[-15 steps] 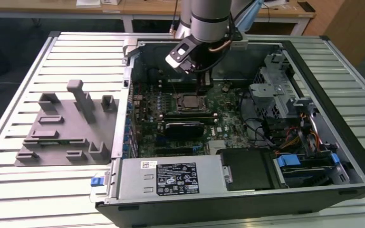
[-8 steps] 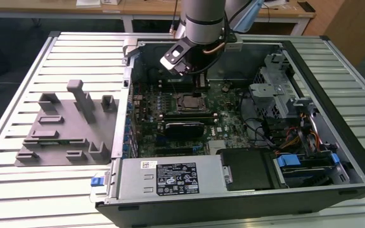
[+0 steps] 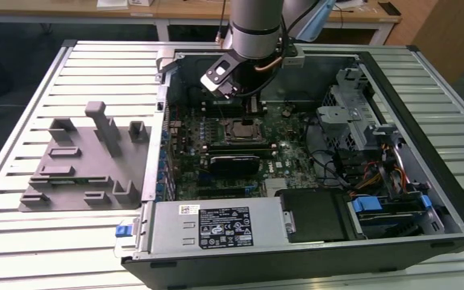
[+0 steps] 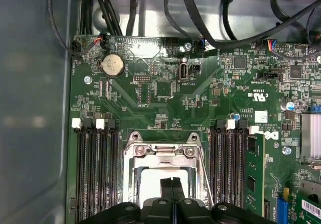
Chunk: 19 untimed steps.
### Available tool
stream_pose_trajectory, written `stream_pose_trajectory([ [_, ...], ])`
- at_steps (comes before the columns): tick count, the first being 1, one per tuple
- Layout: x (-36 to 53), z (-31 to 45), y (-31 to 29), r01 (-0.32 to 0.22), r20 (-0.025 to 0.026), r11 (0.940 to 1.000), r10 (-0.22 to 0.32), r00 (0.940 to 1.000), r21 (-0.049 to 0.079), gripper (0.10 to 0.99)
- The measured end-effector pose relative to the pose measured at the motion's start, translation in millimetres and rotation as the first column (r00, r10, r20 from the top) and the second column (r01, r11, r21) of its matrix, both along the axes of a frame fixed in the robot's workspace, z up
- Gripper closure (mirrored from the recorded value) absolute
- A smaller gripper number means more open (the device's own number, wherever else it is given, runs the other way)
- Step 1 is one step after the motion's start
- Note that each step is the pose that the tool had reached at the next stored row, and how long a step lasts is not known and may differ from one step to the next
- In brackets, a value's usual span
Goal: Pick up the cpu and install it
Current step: 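Close the cpu cover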
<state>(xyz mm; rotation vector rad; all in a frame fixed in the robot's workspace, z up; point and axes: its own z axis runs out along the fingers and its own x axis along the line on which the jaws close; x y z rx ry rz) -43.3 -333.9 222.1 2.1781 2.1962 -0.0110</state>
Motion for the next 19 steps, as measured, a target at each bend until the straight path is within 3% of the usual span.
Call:
stream_pose_trajectory([
  [5,0.0,-0.1,0.0,-0.007,0.0001,1.0,0.007,1.0,0.0,0.98],
  [10,0.0,-0.1,0.0,-0.082,0.0,0.9967,0.082,0.9967,0.0,0.98],
  [15,0.0,-0.3,0.0,-0.172,0.0,0.9851,0.172,0.9851,-0.001,0.98],
  [19,0.0,-0.3,0.0,-0.244,-0.0002,0.9698,0.244,0.9698,-0.002,0.98],
])
